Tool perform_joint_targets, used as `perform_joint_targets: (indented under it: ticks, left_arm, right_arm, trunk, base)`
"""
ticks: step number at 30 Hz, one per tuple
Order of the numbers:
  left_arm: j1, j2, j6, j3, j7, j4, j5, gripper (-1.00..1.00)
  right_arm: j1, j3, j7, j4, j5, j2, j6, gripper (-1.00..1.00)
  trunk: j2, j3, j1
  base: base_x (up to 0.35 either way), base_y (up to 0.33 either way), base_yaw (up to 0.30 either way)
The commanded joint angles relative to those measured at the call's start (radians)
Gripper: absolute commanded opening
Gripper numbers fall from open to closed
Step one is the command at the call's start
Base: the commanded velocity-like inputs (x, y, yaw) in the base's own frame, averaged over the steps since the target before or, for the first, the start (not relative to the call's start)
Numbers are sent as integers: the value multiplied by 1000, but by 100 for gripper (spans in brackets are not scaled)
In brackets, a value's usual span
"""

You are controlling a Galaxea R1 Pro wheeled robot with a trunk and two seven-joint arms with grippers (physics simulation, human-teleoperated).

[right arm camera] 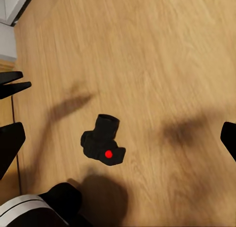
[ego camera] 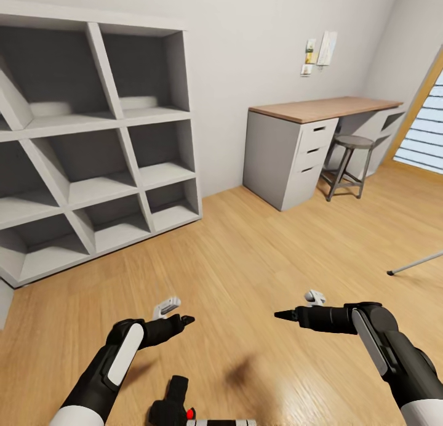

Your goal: Attach the digital camera to the camera tripod in the bedroom.

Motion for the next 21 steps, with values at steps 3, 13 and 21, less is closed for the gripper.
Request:
perform_joint_targets:
  ticks: [3, 13, 21]
  left_arm:
    - [0, 0, 4, 1, 0, -3, 1, 100]
    - [-1, 0, 12, -2, 1, -57, 1, 100]
    - [-1, 7, 13, 0, 5, -95, -2, 100]
  right_arm:
    - [0, -1, 4, 0, 2, 0, 5, 100]
    - [-1, -2, 3, -1, 3, 0, 5, 100]
    - [-1, -3, 2, -1, 3, 0, 5, 100]
  trunk:
    - [-1, -13, 1]
    - [-3, -51, 6]
    - [-5, -82, 9]
  base:
    - [0, 0, 0]
    - [0, 0, 0]
    - [0, 0, 0]
